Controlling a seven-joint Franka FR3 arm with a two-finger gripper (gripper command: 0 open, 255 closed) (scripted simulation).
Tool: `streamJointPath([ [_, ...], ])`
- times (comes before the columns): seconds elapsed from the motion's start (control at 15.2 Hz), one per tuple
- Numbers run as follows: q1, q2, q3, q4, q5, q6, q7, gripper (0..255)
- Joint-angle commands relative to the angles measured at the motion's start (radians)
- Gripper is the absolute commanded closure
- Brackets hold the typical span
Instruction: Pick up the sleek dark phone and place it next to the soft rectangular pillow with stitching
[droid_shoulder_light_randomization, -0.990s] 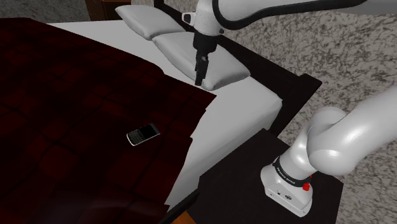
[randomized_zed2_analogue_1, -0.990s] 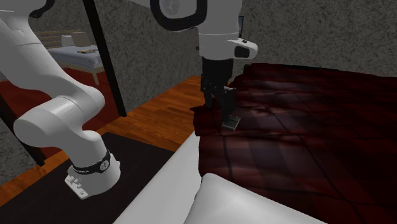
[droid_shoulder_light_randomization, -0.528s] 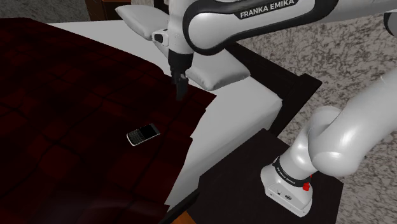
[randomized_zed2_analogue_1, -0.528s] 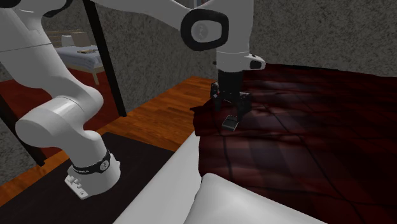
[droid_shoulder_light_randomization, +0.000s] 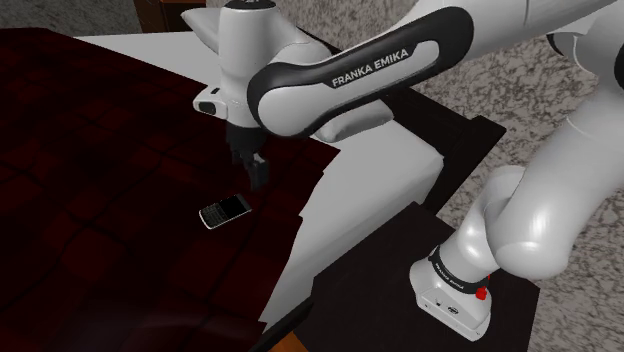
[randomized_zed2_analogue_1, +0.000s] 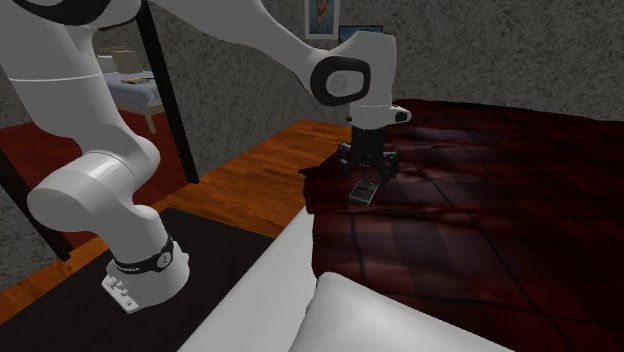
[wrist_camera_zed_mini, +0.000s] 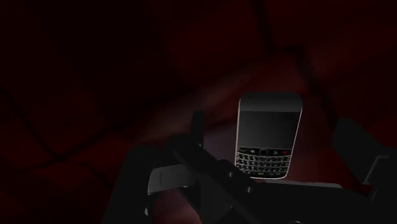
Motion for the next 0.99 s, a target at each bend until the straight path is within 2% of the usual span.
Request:
streamJointPath([
  [0.0, 0.021, 0.044, 0.02, 0.021, -0.018, 0.026, -0.034, 0],
  [0.2, 0.048, 0.099, 0.046, 0.036, -0.045, 0.067, -0.077, 0],
  [0.66, 0.052, 0.159, 0.041, 0.01, -0.07, 0.15, -0.06, 0],
  [0.92, 0.053, 0.164, 0.04, 0.009, -0.072, 0.156, -0.059, 0],
])
